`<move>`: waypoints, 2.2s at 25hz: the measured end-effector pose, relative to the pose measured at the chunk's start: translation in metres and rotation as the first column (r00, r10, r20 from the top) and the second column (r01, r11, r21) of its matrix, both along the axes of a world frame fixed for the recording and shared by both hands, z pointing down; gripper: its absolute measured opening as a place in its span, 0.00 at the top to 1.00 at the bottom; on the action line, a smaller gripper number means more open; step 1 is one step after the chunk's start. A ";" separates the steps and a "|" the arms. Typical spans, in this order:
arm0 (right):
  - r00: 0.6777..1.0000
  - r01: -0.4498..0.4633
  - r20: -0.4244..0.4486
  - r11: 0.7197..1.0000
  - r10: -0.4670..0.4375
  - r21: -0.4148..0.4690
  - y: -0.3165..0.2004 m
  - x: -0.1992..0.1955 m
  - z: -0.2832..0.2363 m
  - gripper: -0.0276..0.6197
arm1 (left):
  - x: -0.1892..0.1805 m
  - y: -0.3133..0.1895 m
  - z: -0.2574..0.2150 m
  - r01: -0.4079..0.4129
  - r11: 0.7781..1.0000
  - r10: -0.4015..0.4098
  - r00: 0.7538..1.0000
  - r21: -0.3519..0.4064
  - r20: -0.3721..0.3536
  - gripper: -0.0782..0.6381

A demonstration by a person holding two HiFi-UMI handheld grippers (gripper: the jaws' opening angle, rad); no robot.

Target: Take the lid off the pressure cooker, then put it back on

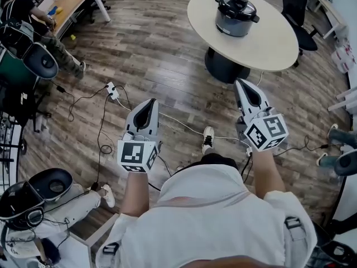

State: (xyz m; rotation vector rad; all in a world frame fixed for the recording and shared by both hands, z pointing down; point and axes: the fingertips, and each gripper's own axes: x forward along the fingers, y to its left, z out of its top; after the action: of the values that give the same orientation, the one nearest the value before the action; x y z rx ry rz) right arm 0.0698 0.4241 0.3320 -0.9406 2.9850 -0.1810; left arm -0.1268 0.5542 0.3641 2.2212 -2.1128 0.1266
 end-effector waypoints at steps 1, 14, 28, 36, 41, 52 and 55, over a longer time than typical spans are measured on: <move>1.000 -0.001 0.006 1.000 0.001 0.001 -0.017 -0.002 -0.001 0.96 | -0.005 -0.014 0.000 0.010 1.000 -0.010 1.000 -0.002 -0.008 0.88; 0.998 -0.013 0.056 1.000 0.014 -0.016 -0.260 0.019 -0.011 0.96 | 0.009 -0.261 -0.029 -0.008 1.000 0.008 1.000 0.005 0.005 0.88; 0.990 -0.119 0.068 0.992 0.122 -0.044 -0.423 0.052 0.000 0.96 | 0.022 -0.446 -0.026 -0.109 0.994 0.109 0.994 0.012 -0.019 0.88; 0.952 -0.302 0.043 0.952 0.304 -0.052 -0.492 0.053 0.008 0.96 | 0.000 -0.556 -0.016 -0.271 0.962 0.272 0.961 0.026 -0.050 0.88; 0.918 -0.395 0.023 0.918 0.396 -0.028 -0.539 0.018 -0.008 0.96 | -0.035 -0.633 -0.027 -0.381 0.924 0.382 0.923 0.027 -0.047 0.88; 0.853 -0.522 -0.001 0.853 0.522 0.003 -0.609 -0.033 -0.015 0.96 | -0.091 -0.748 -0.028 -0.507 0.862 0.507 0.861 0.029 -0.032 0.88; 0.837 -0.546 0.005 0.837 0.547 -0.010 -0.618 -0.017 -0.008 0.96 | -0.081 -0.760 -0.024 -0.519 0.855 0.519 0.854 0.020 -0.032 0.88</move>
State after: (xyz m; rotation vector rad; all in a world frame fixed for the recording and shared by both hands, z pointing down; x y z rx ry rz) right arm 0.0527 -0.1936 0.3242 -1.7312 2.5617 -0.1847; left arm -0.2078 -0.2057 0.3406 2.7179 -1.4379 0.1008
